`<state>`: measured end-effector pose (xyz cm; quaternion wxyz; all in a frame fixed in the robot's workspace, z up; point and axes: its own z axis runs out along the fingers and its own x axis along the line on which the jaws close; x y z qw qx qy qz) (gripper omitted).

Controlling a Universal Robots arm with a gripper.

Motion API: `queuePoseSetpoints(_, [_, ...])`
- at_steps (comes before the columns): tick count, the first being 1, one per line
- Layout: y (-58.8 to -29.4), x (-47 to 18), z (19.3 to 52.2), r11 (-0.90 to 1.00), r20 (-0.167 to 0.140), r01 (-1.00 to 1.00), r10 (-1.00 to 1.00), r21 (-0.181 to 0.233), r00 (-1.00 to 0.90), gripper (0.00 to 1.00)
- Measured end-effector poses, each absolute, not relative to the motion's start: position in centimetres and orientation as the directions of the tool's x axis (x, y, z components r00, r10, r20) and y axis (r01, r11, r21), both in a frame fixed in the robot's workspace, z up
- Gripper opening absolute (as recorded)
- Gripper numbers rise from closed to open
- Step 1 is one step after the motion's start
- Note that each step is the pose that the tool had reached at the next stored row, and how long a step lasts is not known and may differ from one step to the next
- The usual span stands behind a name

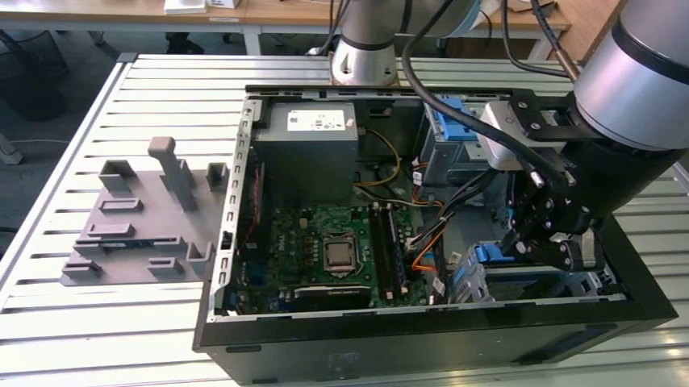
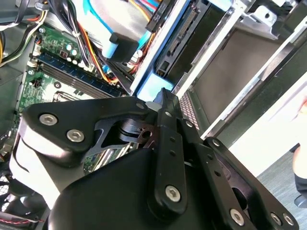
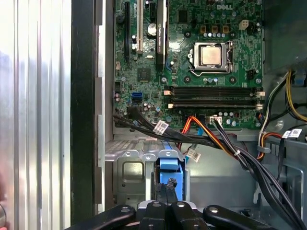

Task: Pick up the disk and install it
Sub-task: 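Insert the first disk wire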

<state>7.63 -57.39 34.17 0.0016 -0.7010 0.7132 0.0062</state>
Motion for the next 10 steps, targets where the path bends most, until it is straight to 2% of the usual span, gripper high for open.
queuePoseSetpoints(10, [-57.4,9.1,34.7,0.017,-0.011,-1.000,-1.000,0.007,-0.017,0.11])
